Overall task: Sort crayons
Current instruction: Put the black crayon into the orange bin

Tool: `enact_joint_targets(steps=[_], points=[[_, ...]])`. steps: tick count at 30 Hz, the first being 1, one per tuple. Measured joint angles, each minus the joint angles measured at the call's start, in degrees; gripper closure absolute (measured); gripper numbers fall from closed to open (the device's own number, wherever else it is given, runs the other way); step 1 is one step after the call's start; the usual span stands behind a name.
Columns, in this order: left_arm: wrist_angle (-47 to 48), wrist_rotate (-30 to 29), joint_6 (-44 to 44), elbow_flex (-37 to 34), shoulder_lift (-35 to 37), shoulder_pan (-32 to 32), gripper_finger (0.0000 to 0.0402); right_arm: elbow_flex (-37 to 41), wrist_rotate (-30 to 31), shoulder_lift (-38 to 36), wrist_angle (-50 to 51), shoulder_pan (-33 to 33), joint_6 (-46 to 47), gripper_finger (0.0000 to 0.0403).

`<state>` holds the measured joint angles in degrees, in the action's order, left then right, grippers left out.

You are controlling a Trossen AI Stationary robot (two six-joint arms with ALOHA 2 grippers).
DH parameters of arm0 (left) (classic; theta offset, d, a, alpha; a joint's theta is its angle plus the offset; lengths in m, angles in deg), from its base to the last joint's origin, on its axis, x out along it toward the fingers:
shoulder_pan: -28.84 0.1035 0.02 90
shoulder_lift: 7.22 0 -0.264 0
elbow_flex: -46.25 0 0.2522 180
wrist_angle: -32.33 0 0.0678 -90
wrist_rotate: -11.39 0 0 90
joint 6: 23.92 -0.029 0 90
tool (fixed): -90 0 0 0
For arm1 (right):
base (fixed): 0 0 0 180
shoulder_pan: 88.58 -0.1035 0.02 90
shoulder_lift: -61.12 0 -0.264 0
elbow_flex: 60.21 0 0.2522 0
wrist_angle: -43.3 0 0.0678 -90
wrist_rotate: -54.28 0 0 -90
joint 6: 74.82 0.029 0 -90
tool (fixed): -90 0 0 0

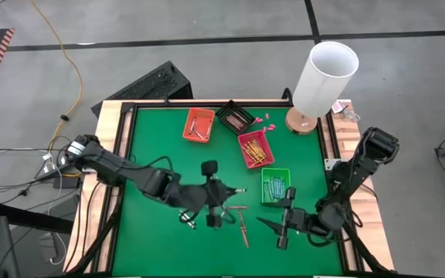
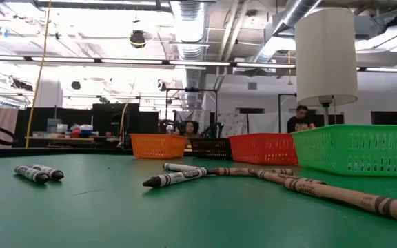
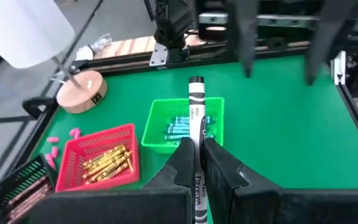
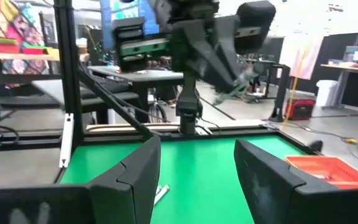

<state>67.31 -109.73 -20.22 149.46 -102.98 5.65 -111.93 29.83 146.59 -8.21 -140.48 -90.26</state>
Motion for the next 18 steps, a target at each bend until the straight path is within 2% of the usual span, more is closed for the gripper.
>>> enact_joint_targets(steps=[5,11,14,18], points=[[1.9,-5.5,-1.4,0.0,2.2,-5.1,0.0401,0.0,-3.7,0.0,-1.4,3.2,0.0,0.0184],[5.5,-5.1,-2.7,-1.6,9.7,-7.4,0.0401,0.0,-8.3,0.0,-1.7,6.1,0.4,0.0184],[-0.9,-3.3,-3.2,-10.2,15.6,-7.2,0.0401,0.0,-10.2,0.0,-2.4,6.9,0.4,0.0184],[-19.3,-1.2,-2.2,-27.6,24.4,-5.5,0.0401,0.0,-10.4,0.0,-3.0,7.5,0.4,0.0184]])
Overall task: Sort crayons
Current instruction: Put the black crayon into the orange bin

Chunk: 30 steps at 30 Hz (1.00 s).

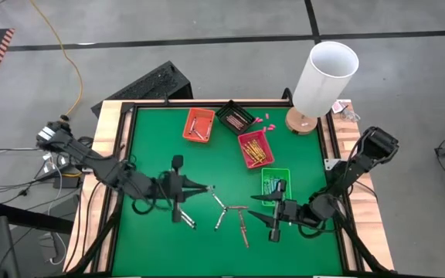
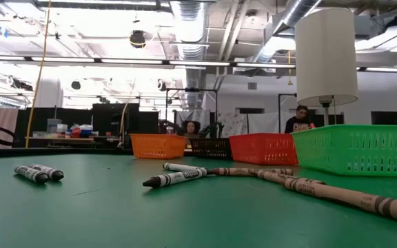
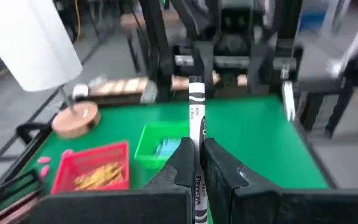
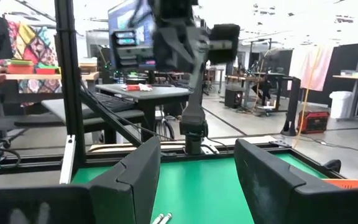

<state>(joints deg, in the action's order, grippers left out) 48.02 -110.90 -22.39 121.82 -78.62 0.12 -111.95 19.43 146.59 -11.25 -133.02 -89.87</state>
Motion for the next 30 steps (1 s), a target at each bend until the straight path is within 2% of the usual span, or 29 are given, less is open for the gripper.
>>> enact_joint_targets(steps=[4,7,9,12,16,21,30], points=[[-22.2,2.9,-1.6,-16.0,6.3,1.6,0.0401,0.0,-0.1,0.0,0.1,1.3,0.0,0.0184],[-36.1,4.1,-1.4,-25.5,7.8,3.0,0.0401,0.0,-1.3,0.0,-0.5,3.9,0.1,0.0184],[-44.6,4.9,-1.3,-30.4,7.6,3.7,0.0401,0.0,-4.8,0.0,-1.1,6.4,0.9,0.0184],[-56.4,5.5,-1.3,-35.3,6.3,4.2,0.0401,0.0,-13.0,0.0,-1.1,11.0,4.7,0.0184],[-64.3,5.9,-2.5,-37.5,3.3,4.3,0.0401,0.0,-22.2,0.0,-0.7,17.0,10.6,0.0184],[-74.0,6.4,-5.5,-37.2,-1.5,4.5,0.0401,0.0,-27.8,0.0,0.9,21.9,16.2,0.0184],[-86.7,9.7,-2.3,-37.0,-10.0,8.4,0.0401,-1.6,-29.7,0.4,4.5,23.9,18.7,0.0184]])
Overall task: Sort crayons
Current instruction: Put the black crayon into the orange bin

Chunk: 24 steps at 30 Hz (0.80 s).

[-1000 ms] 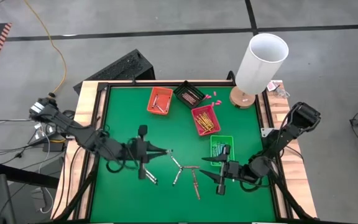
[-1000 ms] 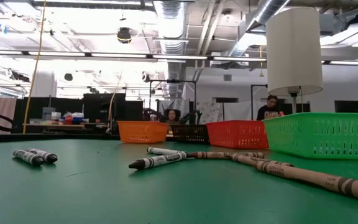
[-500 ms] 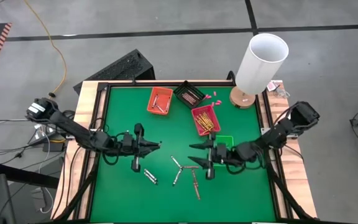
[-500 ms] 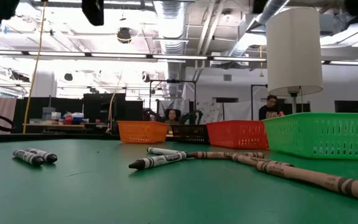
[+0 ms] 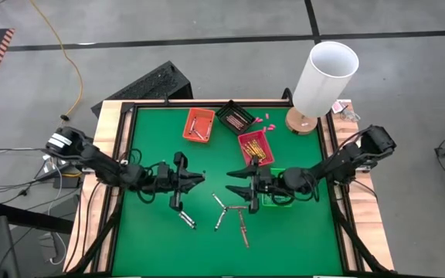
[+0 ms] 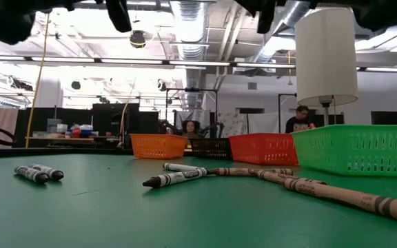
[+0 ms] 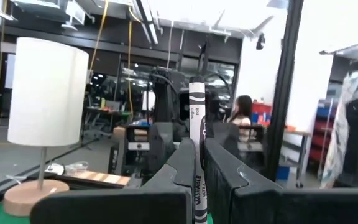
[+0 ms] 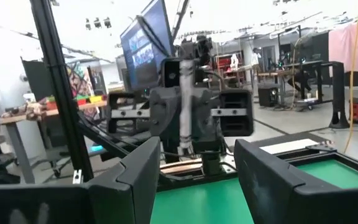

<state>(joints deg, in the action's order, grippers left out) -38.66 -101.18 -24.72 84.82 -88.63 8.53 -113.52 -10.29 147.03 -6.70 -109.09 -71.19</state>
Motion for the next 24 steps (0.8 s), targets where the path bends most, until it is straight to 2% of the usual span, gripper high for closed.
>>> enact_joint_targets(steps=[7,11,24], points=[[2.1,4.1,1.1,4.3,-3.8,2.1,0.0401,-6.6,0.0,5.2,8.7,0.0,-0.6,0.0184],[5.3,4.4,1.3,5.2,-4.1,2.1,0.0401,-8.4,0.3,7.2,8.6,0.0,-0.6,0.0184],[5.8,4.3,1.3,5.3,-4.0,2.0,0.0401,-8.6,0.3,7.2,7.6,1.6,0.7,0.0184]])
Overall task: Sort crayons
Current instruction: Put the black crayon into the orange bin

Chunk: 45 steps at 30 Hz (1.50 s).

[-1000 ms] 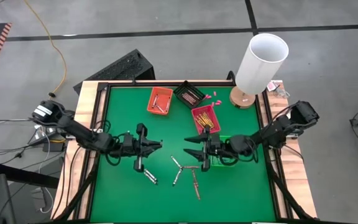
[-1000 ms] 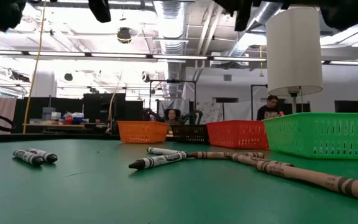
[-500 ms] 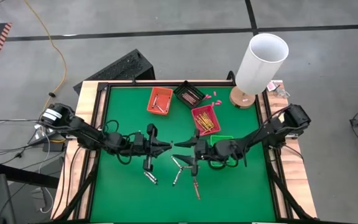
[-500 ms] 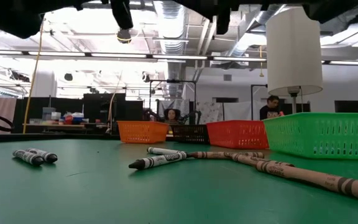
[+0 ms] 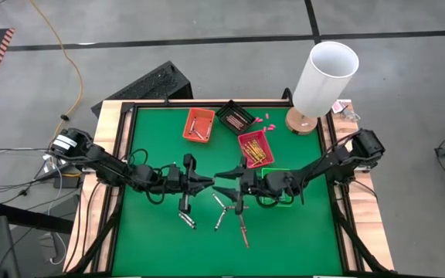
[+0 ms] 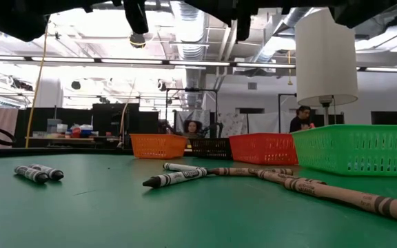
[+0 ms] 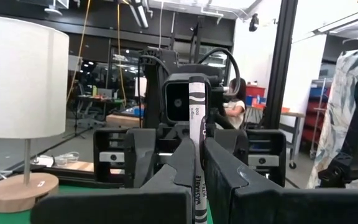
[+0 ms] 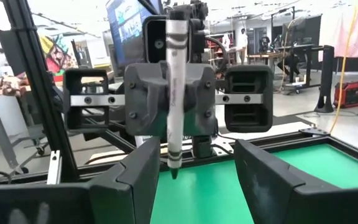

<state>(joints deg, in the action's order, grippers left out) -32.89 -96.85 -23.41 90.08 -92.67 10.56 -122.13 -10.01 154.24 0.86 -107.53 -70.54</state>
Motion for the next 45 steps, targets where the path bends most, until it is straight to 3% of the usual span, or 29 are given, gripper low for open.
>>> enact_joint_targets(steps=[17,30,34,42,45], points=[[2.2,-0.1,-1.5,1.5,0.0,0.0,0.0401,-0.8,-0.7,0.0,0.2,1.1,0.8,0.0184],[4.8,-0.4,-0.5,1.7,0.0,0.0,0.0401,-2.6,-1.9,0.0,5.7,0.7,0.8,0.0190],[4.7,-0.4,-0.5,1.7,0.0,0.0,0.0401,-2.6,-1.8,0.0,5.5,0.7,0.8,0.0222],[5.2,-0.4,-0.4,1.7,0.0,0.0,0.0401,-2.6,-1.8,0.0,5.9,0.6,0.7,0.0371],[5.1,-0.5,-0.3,1.7,0.0,0.0,0.0401,-2.6,-1.8,0.0,6.0,0.7,0.8,0.0391]])
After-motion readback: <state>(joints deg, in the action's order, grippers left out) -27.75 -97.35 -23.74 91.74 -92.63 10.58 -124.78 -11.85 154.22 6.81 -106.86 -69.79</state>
